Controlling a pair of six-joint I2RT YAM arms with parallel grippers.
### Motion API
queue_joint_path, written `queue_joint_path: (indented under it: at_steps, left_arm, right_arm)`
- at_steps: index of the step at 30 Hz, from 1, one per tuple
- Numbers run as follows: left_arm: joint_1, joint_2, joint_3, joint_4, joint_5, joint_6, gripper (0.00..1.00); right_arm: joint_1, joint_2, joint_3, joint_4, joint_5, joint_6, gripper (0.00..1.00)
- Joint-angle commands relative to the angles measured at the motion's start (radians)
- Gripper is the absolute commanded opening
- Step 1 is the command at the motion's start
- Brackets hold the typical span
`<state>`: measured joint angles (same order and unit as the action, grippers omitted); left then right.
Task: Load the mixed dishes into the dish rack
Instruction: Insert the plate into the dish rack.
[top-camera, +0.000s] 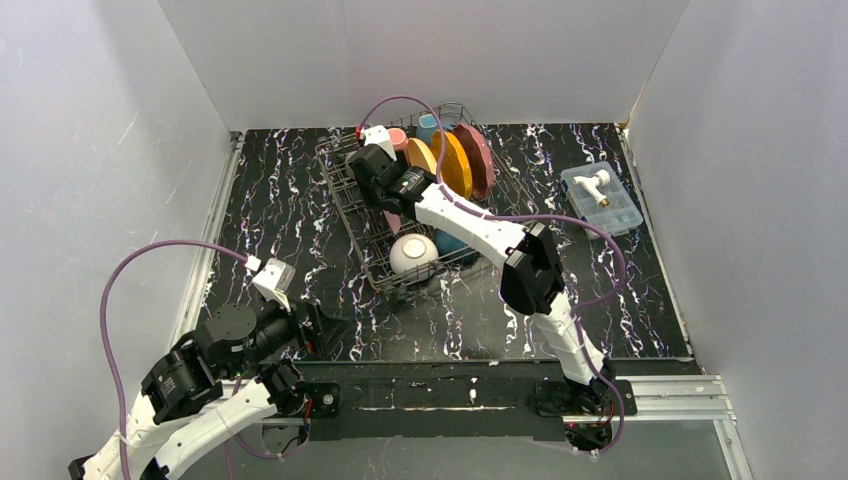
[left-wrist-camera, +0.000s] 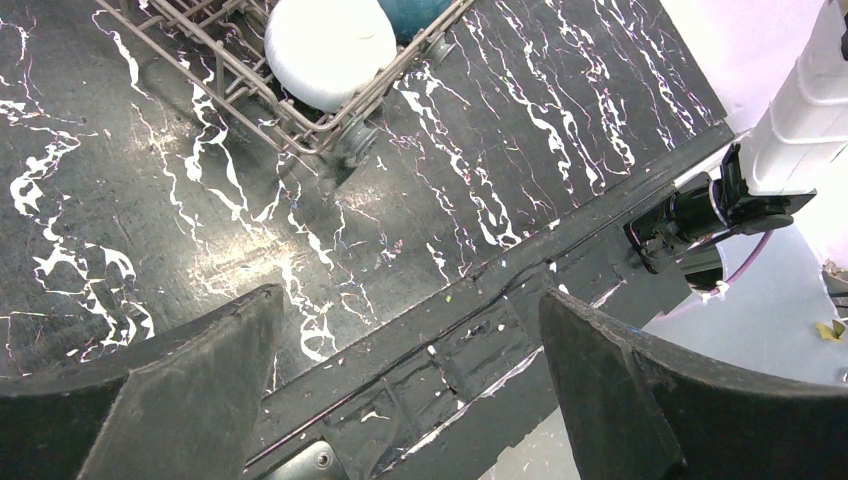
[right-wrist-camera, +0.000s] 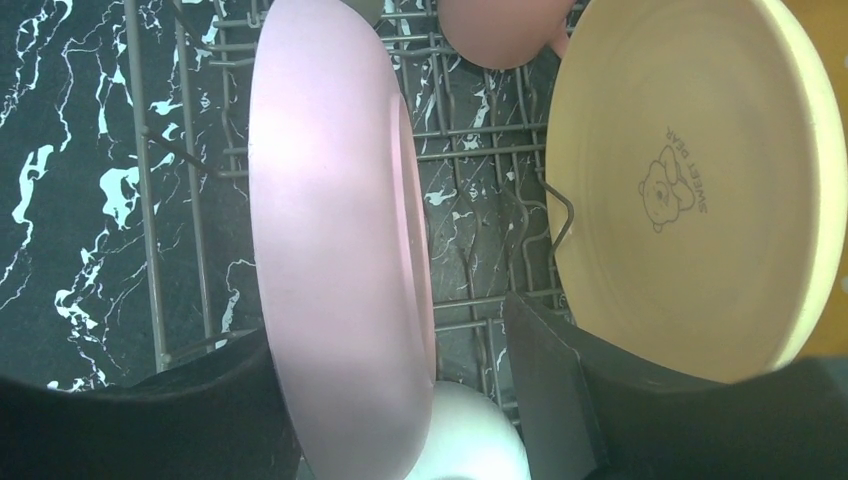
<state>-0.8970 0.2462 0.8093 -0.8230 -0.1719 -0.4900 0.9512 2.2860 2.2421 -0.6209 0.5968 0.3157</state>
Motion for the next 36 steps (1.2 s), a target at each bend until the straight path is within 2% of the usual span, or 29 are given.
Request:
queue_joint_path:
  at_steps: [1, 25, 36]
  left_arm:
    - [0.007, 0.019, -0.006, 0.003, 0.005, 0.013, 0.98]
    - [0.006, 0.022, -0.007, 0.003, 0.008, 0.008, 0.98]
    - [0.006, 0.022, -0.007, 0.004, 0.008, 0.008, 0.98]
  right_arm:
    - [0.001, -0.086, 0.000, 0.056, 0.000, 0.017, 0.72]
    - [0.001, -0.133, -0.022, 0.050, 0.065, -0.029, 0.73]
    - [-0.006, -0.114, -0.016, 0.064, 0.048, -0.041, 0.74]
